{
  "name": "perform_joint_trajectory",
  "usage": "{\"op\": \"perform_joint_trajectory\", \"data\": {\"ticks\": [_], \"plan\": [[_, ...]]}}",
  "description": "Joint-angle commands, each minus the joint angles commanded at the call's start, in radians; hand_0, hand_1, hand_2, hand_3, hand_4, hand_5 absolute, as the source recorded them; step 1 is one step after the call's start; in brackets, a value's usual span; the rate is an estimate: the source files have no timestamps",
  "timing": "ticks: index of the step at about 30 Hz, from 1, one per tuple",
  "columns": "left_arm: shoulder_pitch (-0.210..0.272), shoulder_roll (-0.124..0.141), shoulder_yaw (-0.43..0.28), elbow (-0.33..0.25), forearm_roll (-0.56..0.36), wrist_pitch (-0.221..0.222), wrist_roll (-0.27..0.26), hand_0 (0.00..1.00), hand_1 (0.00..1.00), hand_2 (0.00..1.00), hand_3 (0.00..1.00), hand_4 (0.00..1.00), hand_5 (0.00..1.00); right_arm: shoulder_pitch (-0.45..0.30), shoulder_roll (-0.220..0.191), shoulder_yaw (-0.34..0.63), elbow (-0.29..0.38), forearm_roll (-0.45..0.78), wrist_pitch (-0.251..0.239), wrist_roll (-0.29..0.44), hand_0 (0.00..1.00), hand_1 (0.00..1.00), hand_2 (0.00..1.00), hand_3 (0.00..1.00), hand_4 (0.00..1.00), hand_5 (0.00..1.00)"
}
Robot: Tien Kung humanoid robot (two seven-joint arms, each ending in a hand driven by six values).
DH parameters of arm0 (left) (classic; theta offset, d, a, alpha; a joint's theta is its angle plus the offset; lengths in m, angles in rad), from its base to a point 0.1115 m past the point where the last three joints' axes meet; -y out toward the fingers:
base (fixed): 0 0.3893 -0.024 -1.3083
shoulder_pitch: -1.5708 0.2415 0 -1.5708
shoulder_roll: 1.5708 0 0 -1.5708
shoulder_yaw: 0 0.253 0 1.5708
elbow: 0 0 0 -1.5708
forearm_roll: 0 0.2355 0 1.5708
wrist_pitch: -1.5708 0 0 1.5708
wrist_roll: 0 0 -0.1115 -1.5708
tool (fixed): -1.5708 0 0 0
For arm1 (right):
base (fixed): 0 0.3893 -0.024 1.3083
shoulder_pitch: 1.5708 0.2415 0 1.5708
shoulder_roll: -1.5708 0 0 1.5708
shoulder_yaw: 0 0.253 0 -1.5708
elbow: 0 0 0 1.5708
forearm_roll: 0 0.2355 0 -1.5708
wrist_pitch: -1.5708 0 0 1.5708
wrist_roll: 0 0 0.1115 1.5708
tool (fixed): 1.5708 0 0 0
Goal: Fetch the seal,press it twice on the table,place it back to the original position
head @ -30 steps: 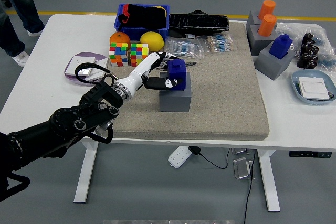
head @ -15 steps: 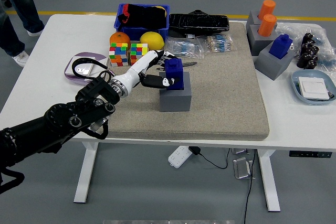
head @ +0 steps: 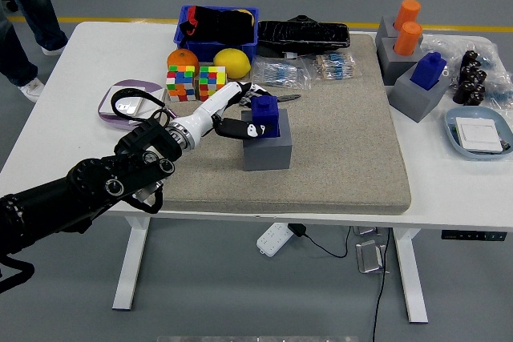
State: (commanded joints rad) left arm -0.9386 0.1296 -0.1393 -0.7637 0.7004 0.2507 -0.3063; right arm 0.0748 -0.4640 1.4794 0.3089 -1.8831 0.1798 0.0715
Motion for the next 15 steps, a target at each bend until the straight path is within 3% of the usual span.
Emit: {"op": "perform_joint_trajectory", "data": {"ticks": [6, 7, 12, 13, 15], "plan": [[0.007, -0.01, 0.001, 0.006, -0.014, 0.011, -0.01, 0.824, 0.558, 0.411, 0.617, 0.639, 0.002, 0.0, 0.001, -0.001, -0.001, 0.0, 0.0, 0.0, 0.809, 0.7, 0.688, 0.653, 0.799, 0.469], [0.007, -0.011, 0.002, 0.008, -0.018, 0.015, -0.012, 0.836, 0.638, 0.481, 0.654, 0.665, 0.002, 0.0, 0.002, -0.002, 0.0, 0.0, 0.0, -0.001, 0.809, 0.7, 0.688, 0.654, 0.799, 0.469], [0.007, -0.013, 0.004, 0.016, -0.027, 0.016, -0.014, 0.836, 0.638, 0.481, 0.654, 0.665, 0.002, -0.002, 0.001, -0.001, -0.001, 0.0, 0.0, -0.001, 0.809, 0.7, 0.688, 0.654, 0.799, 0.469], [0.007, -0.013, 0.004, 0.017, -0.026, 0.015, -0.013, 0.847, 0.773, 0.659, 0.776, 0.846, 0.002, -0.002, 0.0, -0.001, -0.001, 0.0, 0.0, 0.0, 0.809, 0.7, 0.688, 0.655, 0.799, 0.469], [0.006, -0.012, 0.005, 0.017, -0.027, 0.015, -0.013, 0.847, 0.773, 0.659, 0.776, 0.846, 0.002, -0.002, 0.001, 0.0, -0.001, -0.001, -0.001, 0.0, 0.809, 0.7, 0.688, 0.655, 0.799, 0.469]]}}
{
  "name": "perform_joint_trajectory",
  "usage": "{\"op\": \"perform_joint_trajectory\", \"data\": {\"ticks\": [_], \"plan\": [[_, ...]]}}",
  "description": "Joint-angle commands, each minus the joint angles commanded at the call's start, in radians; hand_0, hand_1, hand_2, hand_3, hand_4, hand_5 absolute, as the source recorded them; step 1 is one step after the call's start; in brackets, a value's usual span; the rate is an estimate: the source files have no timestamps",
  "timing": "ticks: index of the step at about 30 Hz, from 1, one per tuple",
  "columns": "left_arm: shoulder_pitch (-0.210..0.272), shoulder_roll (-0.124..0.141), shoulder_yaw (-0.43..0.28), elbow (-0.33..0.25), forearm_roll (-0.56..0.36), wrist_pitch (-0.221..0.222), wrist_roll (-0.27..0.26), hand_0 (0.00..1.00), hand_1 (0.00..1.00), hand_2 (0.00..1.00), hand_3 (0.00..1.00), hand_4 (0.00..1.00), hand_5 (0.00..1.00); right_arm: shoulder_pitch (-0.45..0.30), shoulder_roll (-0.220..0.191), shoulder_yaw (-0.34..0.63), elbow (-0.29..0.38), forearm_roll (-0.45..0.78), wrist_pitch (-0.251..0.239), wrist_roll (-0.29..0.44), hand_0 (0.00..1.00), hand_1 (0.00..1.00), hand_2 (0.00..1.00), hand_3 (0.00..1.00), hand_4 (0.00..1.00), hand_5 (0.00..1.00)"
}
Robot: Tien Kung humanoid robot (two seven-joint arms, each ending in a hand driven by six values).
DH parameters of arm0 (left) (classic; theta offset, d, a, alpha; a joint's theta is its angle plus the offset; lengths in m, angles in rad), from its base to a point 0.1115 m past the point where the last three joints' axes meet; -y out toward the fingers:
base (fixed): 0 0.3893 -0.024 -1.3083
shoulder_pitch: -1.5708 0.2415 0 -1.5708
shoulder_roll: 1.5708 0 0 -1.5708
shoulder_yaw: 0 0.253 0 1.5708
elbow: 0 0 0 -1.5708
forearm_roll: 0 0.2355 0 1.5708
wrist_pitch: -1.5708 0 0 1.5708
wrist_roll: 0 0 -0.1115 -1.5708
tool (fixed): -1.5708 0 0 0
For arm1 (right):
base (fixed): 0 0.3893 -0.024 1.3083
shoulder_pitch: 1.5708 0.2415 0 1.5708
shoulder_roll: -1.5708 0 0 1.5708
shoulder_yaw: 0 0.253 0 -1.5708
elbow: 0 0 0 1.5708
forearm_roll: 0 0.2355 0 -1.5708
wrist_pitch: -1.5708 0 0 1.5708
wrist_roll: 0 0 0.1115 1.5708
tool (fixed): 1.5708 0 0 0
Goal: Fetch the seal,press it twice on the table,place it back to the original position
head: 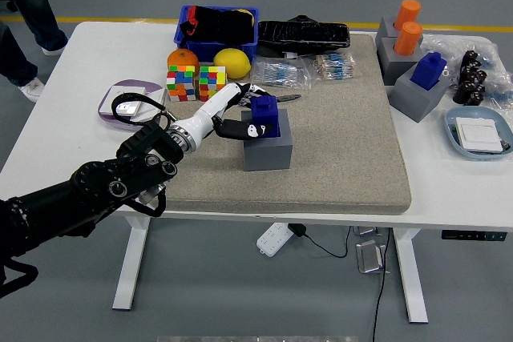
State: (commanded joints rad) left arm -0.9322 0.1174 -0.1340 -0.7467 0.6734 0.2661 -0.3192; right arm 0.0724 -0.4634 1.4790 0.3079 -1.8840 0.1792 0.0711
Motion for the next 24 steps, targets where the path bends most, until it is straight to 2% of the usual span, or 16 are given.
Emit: {"op": "perform_joint_trajectory", "data": {"ticks": [3, 4, 9, 10, 15, 16, 21, 22, 24], "plan": [[0.001, 0.001, 0.001, 0.001, -0.001, -0.001, -0.001, 0.847, 0.773, 0.659, 0.776, 0.846, 0.002, 0.0, 0.001, 0.0, 0.0, 0.001, 0.001, 0.0, 0.809, 0.7, 0.688, 0.655, 0.799, 0.469], [0.001, 0.0, 0.002, 0.001, -0.001, -0.002, -0.001, 0.849, 0.805, 0.71, 0.802, 0.925, 0.002, 0.0, 0.001, 0.0, 0.001, 0.001, 0.001, 0.0, 0.809, 0.7, 0.687, 0.657, 0.799, 0.47], [0.0, 0.001, 0.001, -0.001, 0.003, -0.008, -0.001, 0.849, 0.805, 0.71, 0.802, 0.925, 0.002, 0.001, 0.0, 0.001, 0.001, 0.002, 0.001, 0.001, 0.809, 0.7, 0.687, 0.657, 0.799, 0.47], [0.0, 0.001, 0.0, -0.001, 0.003, -0.01, -0.001, 0.861, 0.828, 0.733, 0.825, 0.998, 0.002, 0.001, 0.0, 0.001, 0.001, 0.002, 0.001, 0.001, 0.809, 0.699, 0.687, 0.654, 0.798, 0.469], [0.0, 0.004, -0.007, 0.0, 0.0, -0.021, -0.002, 0.861, 0.828, 0.733, 0.825, 0.998, 0.002, 0.0, 0.002, 0.002, 0.001, 0.001, 0.002, 0.0, 0.809, 0.699, 0.687, 0.654, 0.798, 0.469], [0.0, 0.005, -0.008, 0.001, -0.001, -0.023, -0.003, 0.903, 0.888, 0.804, 0.889, 0.998, 0.002, -0.001, 0.002, 0.001, 0.001, 0.001, 0.002, 0.0, 0.809, 0.699, 0.687, 0.655, 0.798, 0.469], [0.0, 0.006, -0.013, 0.004, -0.003, -0.034, -0.002, 0.903, 0.888, 0.804, 0.889, 0.998, 0.002, -0.002, 0.002, 0.002, 0.0, 0.0, 0.002, 0.0, 0.809, 0.699, 0.687, 0.655, 0.798, 0.469], [0.0, 0.006, -0.014, 0.005, -0.003, -0.035, -0.004, 0.976, 0.962, 0.904, 0.968, 0.998, 0.107, -0.002, 0.002, 0.003, 0.0, 0.0, 0.002, 0.0, 0.809, 0.7, 0.687, 0.655, 0.798, 0.469], [0.0, 0.007, -0.017, 0.006, 0.004, -0.04, -0.002, 0.976, 0.962, 0.904, 0.968, 0.998, 0.107, -0.003, 0.002, 0.003, 0.001, 0.001, 0.002, 0.0, 0.809, 0.7, 0.687, 0.655, 0.798, 0.469]]}}
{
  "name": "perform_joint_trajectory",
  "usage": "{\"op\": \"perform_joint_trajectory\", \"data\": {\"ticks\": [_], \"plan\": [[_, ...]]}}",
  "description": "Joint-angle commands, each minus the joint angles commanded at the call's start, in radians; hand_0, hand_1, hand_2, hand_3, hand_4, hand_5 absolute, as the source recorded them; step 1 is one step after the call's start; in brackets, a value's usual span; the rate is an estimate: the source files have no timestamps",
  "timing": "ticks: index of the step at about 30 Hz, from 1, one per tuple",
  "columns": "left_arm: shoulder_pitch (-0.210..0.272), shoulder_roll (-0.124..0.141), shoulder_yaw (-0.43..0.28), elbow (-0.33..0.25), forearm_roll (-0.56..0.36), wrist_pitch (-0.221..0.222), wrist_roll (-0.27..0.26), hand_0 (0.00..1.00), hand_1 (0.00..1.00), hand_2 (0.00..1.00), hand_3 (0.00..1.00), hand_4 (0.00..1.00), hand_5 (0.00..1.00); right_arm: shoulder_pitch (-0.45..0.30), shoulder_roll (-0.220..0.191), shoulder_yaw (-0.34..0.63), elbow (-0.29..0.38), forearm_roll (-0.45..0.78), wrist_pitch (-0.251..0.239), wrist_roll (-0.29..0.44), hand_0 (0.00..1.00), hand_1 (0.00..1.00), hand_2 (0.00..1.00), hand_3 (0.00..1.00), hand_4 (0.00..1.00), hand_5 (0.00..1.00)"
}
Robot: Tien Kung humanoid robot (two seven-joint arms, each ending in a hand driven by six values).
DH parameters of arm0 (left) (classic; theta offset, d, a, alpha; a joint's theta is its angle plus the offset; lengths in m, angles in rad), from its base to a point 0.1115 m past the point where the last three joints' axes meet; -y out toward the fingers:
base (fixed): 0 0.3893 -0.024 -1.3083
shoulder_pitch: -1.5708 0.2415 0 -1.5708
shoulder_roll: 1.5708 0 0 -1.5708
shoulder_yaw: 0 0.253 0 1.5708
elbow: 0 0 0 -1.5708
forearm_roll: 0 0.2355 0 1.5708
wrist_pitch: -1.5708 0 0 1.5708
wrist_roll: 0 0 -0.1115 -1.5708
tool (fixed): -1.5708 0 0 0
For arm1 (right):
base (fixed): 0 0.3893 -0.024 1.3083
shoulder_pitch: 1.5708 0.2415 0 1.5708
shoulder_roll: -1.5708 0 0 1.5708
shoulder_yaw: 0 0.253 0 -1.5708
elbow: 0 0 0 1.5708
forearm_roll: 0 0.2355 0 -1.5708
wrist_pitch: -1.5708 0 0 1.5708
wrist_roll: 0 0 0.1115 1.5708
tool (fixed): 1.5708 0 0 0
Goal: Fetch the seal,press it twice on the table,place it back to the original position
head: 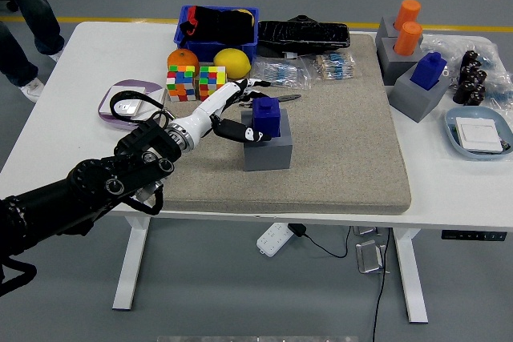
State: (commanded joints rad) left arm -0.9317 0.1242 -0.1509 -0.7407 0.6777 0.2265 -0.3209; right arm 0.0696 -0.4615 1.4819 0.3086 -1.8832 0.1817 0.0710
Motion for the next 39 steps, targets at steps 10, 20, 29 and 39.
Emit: {"op": "perform_joint_trajectory", "data": {"ticks": [10, 20, 29, 39], "plan": [[-0.004, 0.005, -0.026, 0.012, 0.012, -0.069, 0.033, 0.998, 0.998, 0.998, 0.998, 0.998, 0.446, 0.0, 0.0, 0.004, 0.0, 0.0, 0.001, 0.0, 0.809, 0.7, 0.686, 0.659, 0.799, 0.47], [0.002, 0.019, -0.063, 0.02, 0.004, -0.114, 0.064, 0.998, 0.998, 0.998, 0.998, 0.998, 0.57, -0.005, 0.003, 0.01, -0.001, -0.002, 0.002, -0.001, 0.809, 0.699, 0.687, 0.659, 0.799, 0.469], [0.006, 0.076, -0.12, -0.005, 0.007, -0.063, 0.035, 0.998, 0.998, 0.998, 0.998, 0.998, 0.758, -0.014, 0.005, 0.035, -0.002, -0.007, 0.002, -0.002, 0.81, 0.7, 0.687, 0.659, 0.799, 0.47], [0.008, 0.2, -0.218, 0.017, 0.017, -0.013, 0.024, 0.998, 0.998, 0.998, 0.998, 0.998, 0.722, -0.018, 0.006, 0.063, -0.006, -0.02, -0.001, -0.005, 0.81, 0.699, 0.687, 0.659, 0.799, 0.469]]}}
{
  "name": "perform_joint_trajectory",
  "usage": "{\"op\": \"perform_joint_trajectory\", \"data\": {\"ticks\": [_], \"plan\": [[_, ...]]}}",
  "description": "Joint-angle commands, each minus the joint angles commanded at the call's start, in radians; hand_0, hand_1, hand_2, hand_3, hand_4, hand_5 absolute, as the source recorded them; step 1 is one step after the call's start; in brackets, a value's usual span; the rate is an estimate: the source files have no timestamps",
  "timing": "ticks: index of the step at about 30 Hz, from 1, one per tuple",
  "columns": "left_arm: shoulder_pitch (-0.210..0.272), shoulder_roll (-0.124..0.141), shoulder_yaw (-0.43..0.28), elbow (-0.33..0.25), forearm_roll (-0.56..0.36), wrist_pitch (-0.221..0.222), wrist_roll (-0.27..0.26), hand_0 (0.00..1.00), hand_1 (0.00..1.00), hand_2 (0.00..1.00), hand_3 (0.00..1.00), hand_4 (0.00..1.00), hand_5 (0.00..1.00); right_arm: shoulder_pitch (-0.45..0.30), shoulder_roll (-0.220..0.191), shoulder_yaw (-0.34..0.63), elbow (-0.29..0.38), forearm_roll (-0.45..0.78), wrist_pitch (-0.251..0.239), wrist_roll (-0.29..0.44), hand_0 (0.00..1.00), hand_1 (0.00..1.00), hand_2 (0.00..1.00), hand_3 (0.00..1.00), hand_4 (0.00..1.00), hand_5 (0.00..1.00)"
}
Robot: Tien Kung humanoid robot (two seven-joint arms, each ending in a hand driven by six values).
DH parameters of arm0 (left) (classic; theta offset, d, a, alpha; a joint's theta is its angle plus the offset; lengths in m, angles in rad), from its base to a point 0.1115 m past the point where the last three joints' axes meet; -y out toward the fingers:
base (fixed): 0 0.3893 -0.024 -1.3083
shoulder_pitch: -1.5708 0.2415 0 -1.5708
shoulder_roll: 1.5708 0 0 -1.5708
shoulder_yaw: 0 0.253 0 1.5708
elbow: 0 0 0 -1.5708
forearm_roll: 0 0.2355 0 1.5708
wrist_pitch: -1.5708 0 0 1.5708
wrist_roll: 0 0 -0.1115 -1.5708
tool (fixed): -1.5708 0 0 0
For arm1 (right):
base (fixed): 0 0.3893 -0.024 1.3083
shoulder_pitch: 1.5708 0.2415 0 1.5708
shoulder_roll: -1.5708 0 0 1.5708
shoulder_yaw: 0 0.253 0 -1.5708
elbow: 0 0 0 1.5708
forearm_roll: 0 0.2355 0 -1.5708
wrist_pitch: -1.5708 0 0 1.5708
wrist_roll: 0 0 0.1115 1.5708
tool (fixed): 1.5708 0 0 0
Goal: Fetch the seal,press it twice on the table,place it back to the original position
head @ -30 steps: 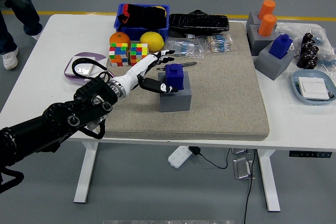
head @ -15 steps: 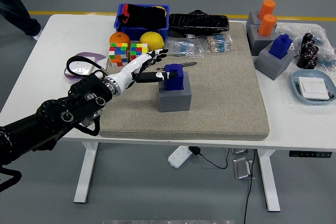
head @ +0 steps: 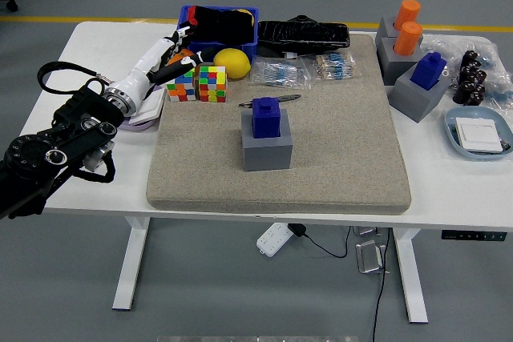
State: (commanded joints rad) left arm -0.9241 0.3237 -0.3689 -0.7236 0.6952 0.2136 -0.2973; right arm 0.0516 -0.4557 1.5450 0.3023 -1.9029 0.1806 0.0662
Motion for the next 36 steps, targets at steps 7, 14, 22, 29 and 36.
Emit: {"op": "perform_joint_trajectory", "data": {"ticks": [7, 14, 22, 29, 36], "plan": [[0.01, 0.066, -0.05, 0.057, -0.027, -0.013, 0.02, 0.998, 0.998, 0.998, 0.998, 0.998, 0.683, 0.0, 0.003, 0.015, -0.003, -0.008, -0.001, -0.002, 0.809, 0.699, 0.686, 0.659, 0.799, 0.469], [0.025, 0.095, -0.072, 0.113, -0.049, -0.012, 0.017, 0.998, 0.998, 0.998, 0.998, 0.998, 0.666, 0.005, 0.004, 0.019, -0.004, -0.008, -0.002, -0.004, 0.809, 0.699, 0.686, 0.659, 0.799, 0.469], [0.021, 0.129, -0.055, 0.142, -0.083, -0.016, 0.023, 0.998, 0.998, 0.998, 0.998, 0.998, 0.661, 0.008, 0.005, 0.032, -0.008, -0.016, -0.007, -0.004, 0.809, 0.699, 0.686, 0.658, 0.799, 0.47], [0.022, 0.155, -0.056, 0.138, -0.095, -0.014, 0.017, 0.998, 0.998, 0.998, 0.998, 0.998, 0.653, 0.015, 0.002, 0.027, -0.009, -0.018, -0.009, -0.003, 0.809, 0.699, 0.686, 0.658, 0.798, 0.47], [0.025, 0.174, -0.06, 0.137, -0.094, -0.012, 0.018, 0.998, 0.998, 0.998, 0.998, 0.998, 0.645, 0.015, -0.005, 0.022, -0.009, -0.017, -0.01, -0.001, 0.809, 0.699, 0.686, 0.656, 0.797, 0.472]]}}
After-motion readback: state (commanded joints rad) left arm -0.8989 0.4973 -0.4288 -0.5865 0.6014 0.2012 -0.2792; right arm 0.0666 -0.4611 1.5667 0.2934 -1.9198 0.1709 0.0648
